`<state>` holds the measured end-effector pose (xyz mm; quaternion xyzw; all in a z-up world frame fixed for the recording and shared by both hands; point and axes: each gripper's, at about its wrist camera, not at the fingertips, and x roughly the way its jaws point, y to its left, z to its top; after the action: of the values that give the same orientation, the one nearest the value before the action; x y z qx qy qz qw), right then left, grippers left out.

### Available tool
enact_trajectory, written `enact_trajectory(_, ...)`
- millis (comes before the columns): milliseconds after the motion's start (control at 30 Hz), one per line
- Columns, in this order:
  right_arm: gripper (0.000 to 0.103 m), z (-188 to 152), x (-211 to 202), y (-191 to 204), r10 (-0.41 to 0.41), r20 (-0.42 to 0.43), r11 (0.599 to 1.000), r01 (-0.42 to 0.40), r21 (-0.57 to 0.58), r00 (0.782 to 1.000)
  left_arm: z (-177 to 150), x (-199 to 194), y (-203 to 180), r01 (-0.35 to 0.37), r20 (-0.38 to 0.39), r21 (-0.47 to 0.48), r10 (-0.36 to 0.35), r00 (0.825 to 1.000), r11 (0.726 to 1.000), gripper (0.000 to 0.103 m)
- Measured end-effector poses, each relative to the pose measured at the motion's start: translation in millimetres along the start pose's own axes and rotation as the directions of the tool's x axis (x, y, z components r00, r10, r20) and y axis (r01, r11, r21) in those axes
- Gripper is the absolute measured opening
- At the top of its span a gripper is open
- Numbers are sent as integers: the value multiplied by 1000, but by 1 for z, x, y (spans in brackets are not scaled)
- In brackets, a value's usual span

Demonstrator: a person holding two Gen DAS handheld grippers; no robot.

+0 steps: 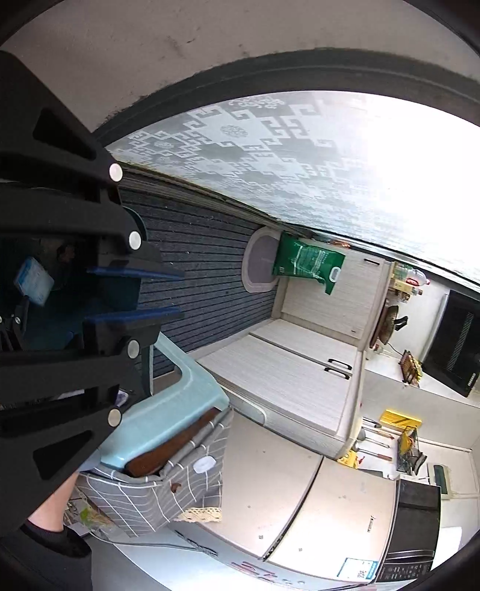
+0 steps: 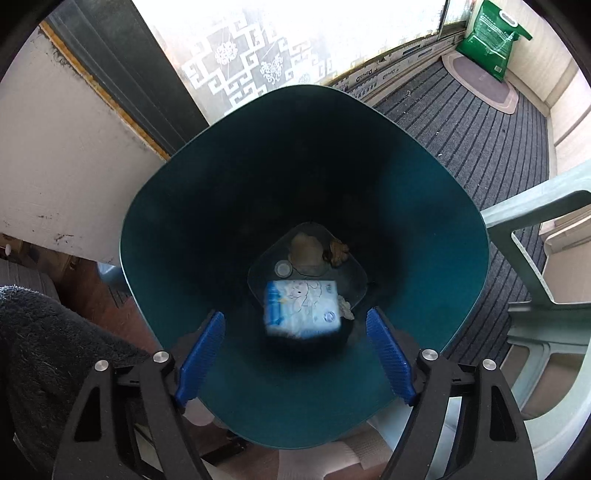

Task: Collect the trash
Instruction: 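Open both grippers to drop the lid and packet into the bin, then move both grippers back over the checked cloth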

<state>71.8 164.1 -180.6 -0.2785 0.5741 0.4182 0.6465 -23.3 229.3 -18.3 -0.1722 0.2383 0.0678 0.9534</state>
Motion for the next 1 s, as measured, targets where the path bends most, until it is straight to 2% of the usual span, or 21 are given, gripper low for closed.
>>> enact_trajectory(200, 80, -4, -9, 4, 5, 37, 1000, -4, -18, 999, 10, -8, -12, -1, 64, 6, 1, 998, 1000, 18)
enact_trajectory(267, 73, -6, -18, 7, 5, 64, 999, -3, -36, 998, 12, -13, -17, -3, 80, 7, 2, 997, 1000, 21)
enact_trajectory(400, 73, -4, -44, 8, 20, 136, 999, -14, -45, 990, 19, -23, -22, 12, 116, -1, -12, 993, 1000, 22)
enact_trajectory(467, 69, -3, -62, 8, 18, 187, 999, -8, -52, 982, 22, -29, -26, 15, 150, -2, -14, 989, 1000, 27)
enact_trajectory(533, 67, -2, -84, 9, 8, 253, 998, 6, -55, 967, 25, -34, -25, 16, 178, -18, -12, 984, 1000, 31)
enact_trajectory(600, 65, -4, -110, 9, -12, 331, 998, 34, -62, 944, 27, -37, -24, 19, 199, -41, -11, 980, 999, 34)
enact_trajectory(767, 64, -17, -170, -4, -94, 505, 993, 120, -20, 858, 30, -31, -27, 18, 192, -56, -7, 981, 998, 37)
enact_trajectory(867, 63, -27, -194, -24, -130, 551, 991, 131, 38, 824, 30, -24, -34, 5, 176, -45, 3, 984, 999, 38)
enact_trajectory(1000, 60, -41, -210, -53, -181, 569, 984, 149, 102, 802, 30, -15, -49, 15, 160, -22, -11, 987, 1000, 38)
